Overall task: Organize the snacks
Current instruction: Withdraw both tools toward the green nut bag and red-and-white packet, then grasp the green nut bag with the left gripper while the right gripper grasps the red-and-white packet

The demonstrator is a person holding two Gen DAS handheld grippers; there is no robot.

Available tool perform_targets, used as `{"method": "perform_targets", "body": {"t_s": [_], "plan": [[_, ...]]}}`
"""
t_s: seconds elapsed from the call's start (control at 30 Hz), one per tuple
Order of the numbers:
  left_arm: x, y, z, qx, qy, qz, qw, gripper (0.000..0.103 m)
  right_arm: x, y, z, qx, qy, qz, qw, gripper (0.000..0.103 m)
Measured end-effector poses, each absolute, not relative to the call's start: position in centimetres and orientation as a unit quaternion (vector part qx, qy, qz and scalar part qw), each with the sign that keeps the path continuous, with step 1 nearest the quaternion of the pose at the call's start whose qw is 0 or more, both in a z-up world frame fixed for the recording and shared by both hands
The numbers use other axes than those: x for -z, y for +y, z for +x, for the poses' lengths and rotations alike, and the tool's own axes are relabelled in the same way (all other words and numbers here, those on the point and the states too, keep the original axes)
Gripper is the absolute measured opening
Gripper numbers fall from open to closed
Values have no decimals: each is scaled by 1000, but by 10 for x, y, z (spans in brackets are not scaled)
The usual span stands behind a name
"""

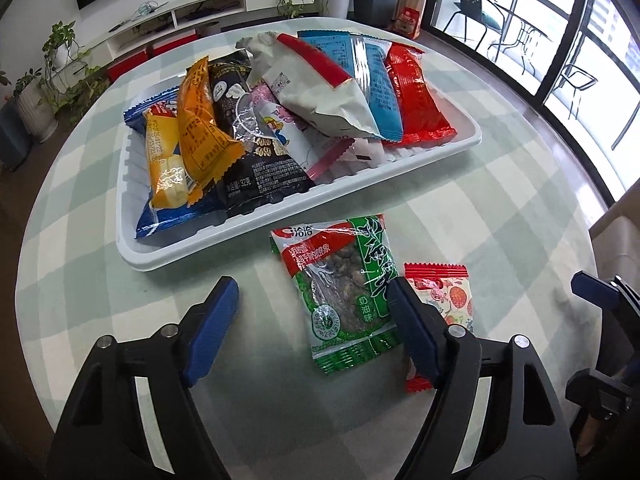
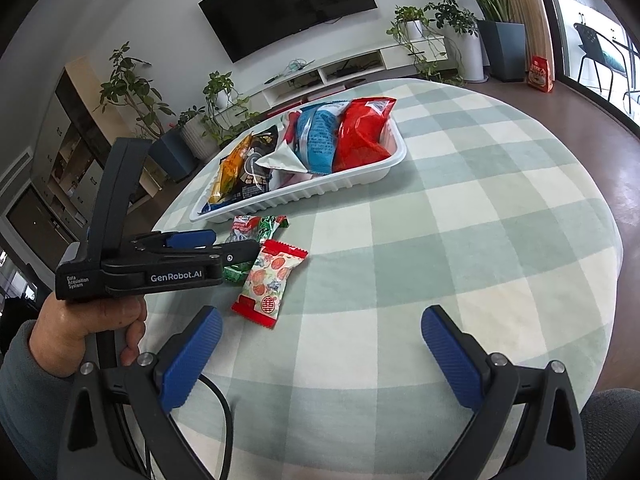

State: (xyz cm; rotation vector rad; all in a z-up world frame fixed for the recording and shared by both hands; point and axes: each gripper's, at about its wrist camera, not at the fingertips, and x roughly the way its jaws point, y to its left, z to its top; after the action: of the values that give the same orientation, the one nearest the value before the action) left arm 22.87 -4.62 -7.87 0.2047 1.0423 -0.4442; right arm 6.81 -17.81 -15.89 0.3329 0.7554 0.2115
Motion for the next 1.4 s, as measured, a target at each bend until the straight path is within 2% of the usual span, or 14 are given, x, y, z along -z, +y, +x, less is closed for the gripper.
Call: {"method": "perform_targets", "body": {"t_s": [0.03,0.07,0.1,0.17,0.3,0.43,1.1,1.4], "plan": [[79,-46,230,219,494,89,837,66,159,-178,68,-102,366,161,911,102],[78,-47,232,229,494,81,835,50,159,-178,68,-102,367,160,911,102],[77,-48,233,235,493,77,834,39,159,-178,68,-102,367,160,911,102],[75,-53,234,241,491,83,833,27,160,-178,68,-103,369,158,910,102],[75,-52,233,249,488,72,833,23,160,-178,67,-105,368,157,910,101],[73,-44,229,250,477,64,840,11,159,-178,67,-105,368,158,910,98],[69,50,144,230,454,-15,861,9,162,-114,118,-120,407,85,901,96],[72,47,132,237,450,-16,861,9,176,-90,141,-92,437,15,895,73]]}}
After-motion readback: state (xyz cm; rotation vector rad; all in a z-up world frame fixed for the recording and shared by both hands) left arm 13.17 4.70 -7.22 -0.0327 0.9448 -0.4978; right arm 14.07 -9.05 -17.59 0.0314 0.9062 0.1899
